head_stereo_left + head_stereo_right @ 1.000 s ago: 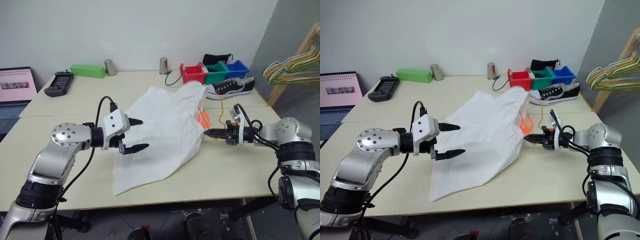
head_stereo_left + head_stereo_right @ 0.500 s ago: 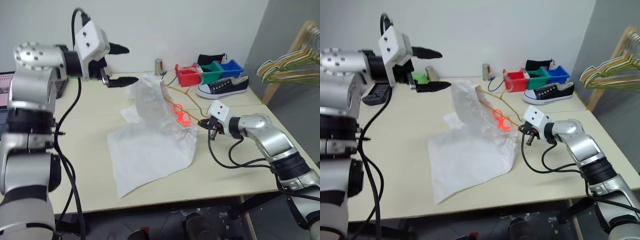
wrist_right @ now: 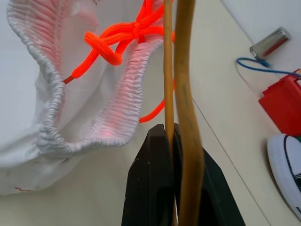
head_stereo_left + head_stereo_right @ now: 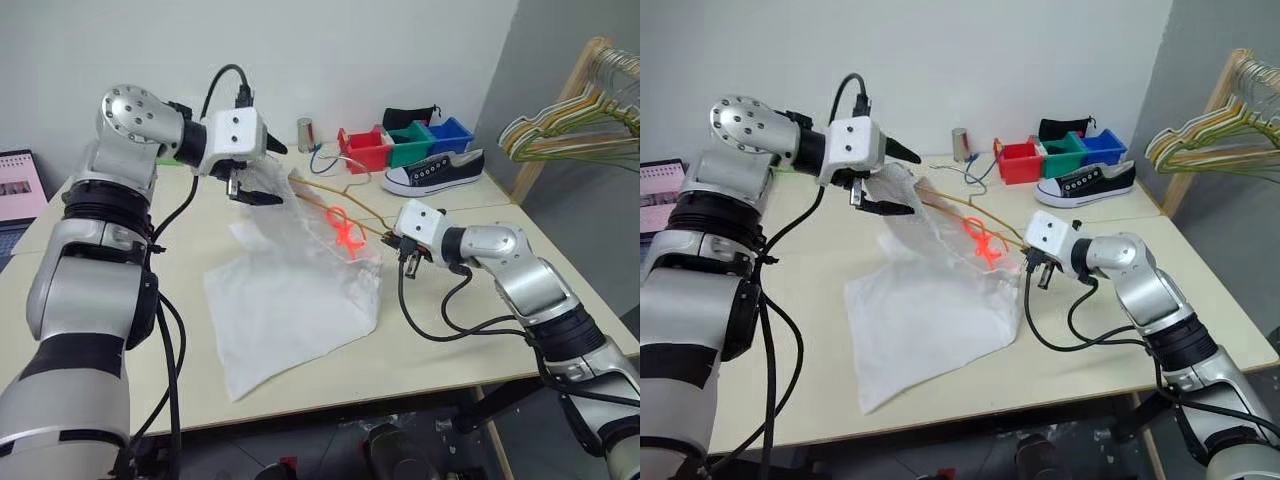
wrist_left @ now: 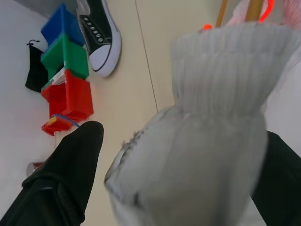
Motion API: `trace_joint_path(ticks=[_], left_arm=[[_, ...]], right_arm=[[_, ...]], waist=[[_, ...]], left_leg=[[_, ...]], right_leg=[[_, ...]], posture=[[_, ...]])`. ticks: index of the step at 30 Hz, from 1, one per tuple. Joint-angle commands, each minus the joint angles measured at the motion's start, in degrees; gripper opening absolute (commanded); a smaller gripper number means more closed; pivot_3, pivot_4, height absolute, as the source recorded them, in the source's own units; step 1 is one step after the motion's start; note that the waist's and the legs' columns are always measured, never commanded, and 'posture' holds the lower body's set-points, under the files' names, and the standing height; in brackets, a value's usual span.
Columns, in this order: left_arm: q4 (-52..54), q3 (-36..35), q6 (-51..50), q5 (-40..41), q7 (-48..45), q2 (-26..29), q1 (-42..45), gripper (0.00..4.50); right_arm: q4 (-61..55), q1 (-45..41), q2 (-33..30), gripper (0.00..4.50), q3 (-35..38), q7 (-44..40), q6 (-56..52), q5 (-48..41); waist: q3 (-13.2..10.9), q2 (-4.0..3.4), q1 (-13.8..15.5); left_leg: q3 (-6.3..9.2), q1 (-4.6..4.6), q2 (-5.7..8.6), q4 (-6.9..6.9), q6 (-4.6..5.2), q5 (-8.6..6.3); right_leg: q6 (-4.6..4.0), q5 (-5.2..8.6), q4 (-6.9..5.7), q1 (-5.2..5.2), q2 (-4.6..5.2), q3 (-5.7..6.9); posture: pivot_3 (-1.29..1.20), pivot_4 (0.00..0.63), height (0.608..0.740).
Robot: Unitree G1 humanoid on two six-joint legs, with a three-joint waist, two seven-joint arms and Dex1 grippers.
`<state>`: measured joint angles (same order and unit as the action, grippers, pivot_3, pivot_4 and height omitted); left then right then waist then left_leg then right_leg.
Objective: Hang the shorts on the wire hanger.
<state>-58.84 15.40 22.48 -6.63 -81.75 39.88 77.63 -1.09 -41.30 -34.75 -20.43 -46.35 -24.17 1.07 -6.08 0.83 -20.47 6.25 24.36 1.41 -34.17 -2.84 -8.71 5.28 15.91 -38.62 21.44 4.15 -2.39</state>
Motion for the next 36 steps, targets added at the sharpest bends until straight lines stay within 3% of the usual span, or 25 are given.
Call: trace_joint_path(ticks=[1,5,8,16,26,31,36], left_arm=[[-1.62,0.45,3.45,-2.54,1.91,-0.72,2.17,4.46],[-4.0,1.26,5.51,-5.94,5.91,-1.28,2.09,4.46],[-4.99,0.79,6.17,-6.53,8.2,-2.17,2.33,4.0],[-4.86,0.25,6.05,-6.34,7.65,-2.63,2.19,2.19],[-2.34,-0.58,5.79,-5.07,6.54,-3.0,0.36,0.37],[0.34,-1.5,4.55,-3.83,5.55,-3.03,-1.65,0.03],[5.67,-2.36,1.75,-2.59,4.83,-2.55,-5.53,0.03]], right_arm=[[-5.19,-1.87,0.25,0.0,0.69,-0.26,-0.13,1.51],[-5.92,-2.44,0.58,0.0,0.67,-0.21,1.37,3.47],[-6.84,-2.36,0.53,0.0,0.14,-0.52,2.04,4.86],[-8.14,-2.44,1.88,0.0,0.83,-0.72,-0.61,5.49],[-8.17,-1.23,1.33,0.0,1.51,-1.77,-1.75,6.28],[-7.54,-1.29,1.4,0.0,1.8,-1.43,-1.79,6.59],[-7.01,-1.73,1.11,0.0,2.04,-1.83,-1.66,6.69]], waist=[[0.0,0.0,-0.23],[0.0,0.0,-0.62],[0.0,0.01,-1.01],[0.01,0.01,-2.07],[0.02,0.03,-2.85],[0.02,0.03,-3.3],[0.02,0.02,-3.53]], left_leg=[[0.0,0.0,0.0,-0.01,0.0,0.0],[0.02,-0.1,0.0,-0.03,0.05,0.03],[0.03,-0.19,0.0,-0.02,0.08,0.05],[0.01,-0.18,-0.01,-0.03,0.1,0.06],[0.02,-0.19,0.0,-0.03,0.1,0.07],[0.03,-0.21,-0.01,-0.03,0.1,0.07],[0.0,-0.26,-0.03,-0.02,0.1,0.07]], right_leg=[[0.0,0.0,-0.06,0.03,0.0,0.0],[0.0,0.0,-0.25,0.03,0.0,0.0],[0.0,0.0,-0.29,-0.01,0.0,0.0],[0.0,0.0,-0.32,-0.01,0.0,0.0],[0.0,0.0,-0.34,-0.02,0.01,0.01],[0.0,0.0,-0.36,-0.02,0.02,0.01],[0.0,0.0,-0.4,-0.03,0.02,-0.01]], posture=[[-0.31,0.0,0.74],[-0.32,0.0,0.74],[-0.32,0.0,0.74],[-0.33,0.0,0.74],[-0.33,0.0,0.74],[-0.34,0.006,0.74],[-0.34,0.008,0.74]])
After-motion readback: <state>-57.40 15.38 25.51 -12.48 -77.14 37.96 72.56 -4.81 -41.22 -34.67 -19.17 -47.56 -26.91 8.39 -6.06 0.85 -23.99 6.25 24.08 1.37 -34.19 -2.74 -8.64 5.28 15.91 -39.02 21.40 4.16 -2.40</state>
